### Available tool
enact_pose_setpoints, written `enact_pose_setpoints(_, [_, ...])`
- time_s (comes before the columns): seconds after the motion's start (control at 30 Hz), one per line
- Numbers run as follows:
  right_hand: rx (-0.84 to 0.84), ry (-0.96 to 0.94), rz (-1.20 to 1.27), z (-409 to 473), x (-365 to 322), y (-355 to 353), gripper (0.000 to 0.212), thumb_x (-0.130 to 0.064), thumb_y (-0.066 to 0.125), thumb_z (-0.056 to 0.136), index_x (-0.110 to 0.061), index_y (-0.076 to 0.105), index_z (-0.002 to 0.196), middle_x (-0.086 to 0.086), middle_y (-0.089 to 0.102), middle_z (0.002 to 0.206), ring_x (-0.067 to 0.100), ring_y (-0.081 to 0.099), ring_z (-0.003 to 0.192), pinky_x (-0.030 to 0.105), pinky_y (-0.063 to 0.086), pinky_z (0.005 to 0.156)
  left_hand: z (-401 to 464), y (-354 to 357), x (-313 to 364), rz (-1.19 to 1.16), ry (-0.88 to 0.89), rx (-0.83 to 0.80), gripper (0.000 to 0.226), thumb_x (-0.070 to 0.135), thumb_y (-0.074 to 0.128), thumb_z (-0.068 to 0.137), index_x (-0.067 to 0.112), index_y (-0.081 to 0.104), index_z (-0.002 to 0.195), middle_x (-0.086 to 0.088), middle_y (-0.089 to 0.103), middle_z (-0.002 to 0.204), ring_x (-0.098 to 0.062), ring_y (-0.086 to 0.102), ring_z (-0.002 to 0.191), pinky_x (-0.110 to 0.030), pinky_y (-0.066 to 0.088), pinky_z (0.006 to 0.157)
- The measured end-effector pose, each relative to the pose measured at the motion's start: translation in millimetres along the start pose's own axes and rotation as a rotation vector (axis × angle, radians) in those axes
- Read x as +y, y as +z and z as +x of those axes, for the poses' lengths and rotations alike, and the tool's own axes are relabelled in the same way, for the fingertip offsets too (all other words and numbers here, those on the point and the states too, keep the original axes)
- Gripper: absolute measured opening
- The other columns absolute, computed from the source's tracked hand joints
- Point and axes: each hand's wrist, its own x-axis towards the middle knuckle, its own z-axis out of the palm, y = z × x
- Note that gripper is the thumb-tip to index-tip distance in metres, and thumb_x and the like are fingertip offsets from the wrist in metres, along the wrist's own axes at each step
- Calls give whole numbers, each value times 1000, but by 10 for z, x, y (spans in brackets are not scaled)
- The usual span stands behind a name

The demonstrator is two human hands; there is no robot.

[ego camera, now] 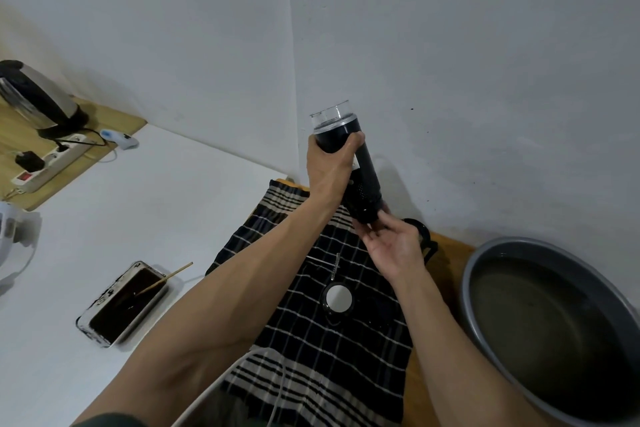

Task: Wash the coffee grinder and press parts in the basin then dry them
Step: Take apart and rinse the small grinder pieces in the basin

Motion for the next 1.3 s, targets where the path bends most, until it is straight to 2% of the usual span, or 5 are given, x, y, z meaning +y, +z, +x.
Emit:
enact_pose_setpoints(0.33, [-36,-38,145,-38,12,-152,85,13,41,68,-15,49,147,25,52,144,45,53,130,48,49,103,285,-200,-51,20,20,64,60,46,85,69,27,57,119,7,69,110,-12,70,99,-36,60,82])
enact_pose_setpoints(0.7, [-240,7,161,-86,-184,-226,75,-5,62,70,-2,47,143,27,48,142,42,48,130,49,45,109,344,-409,-1245,548,0,-165,74,29,98,58,9,58,117,-1,71,106,-17,69,93,-11,50,64])
enact_pose_setpoints(0.87, [-242,-11,90,-71,-279,-274,56,-5,57,75,-1,56,131,23,59,130,43,58,119,50,51,104,319,-479,-1484,633,2,-175,79,29,98,61,10,52,122,-1,66,112,-21,64,101,-33,51,82])
enact_pose_setpoints(1.2, [-92,-201,-605,26,-373,-330,79,-20,84,55,-15,57,130,12,70,120,29,62,115,47,46,105,329,-608,-1537,646,36,-341,91,27,96,64,14,42,137,1,62,125,-19,62,116,-36,50,100])
enact_pose_setpoints(1.3, [-142,-200,-843,23,-435,-316,70,-23,84,59,-31,58,123,9,69,118,25,65,107,41,50,99,358,-721,-1478,702,116,-331,130,47,91,64,18,9,160,-10,27,163,-28,25,151,-45,23,124])
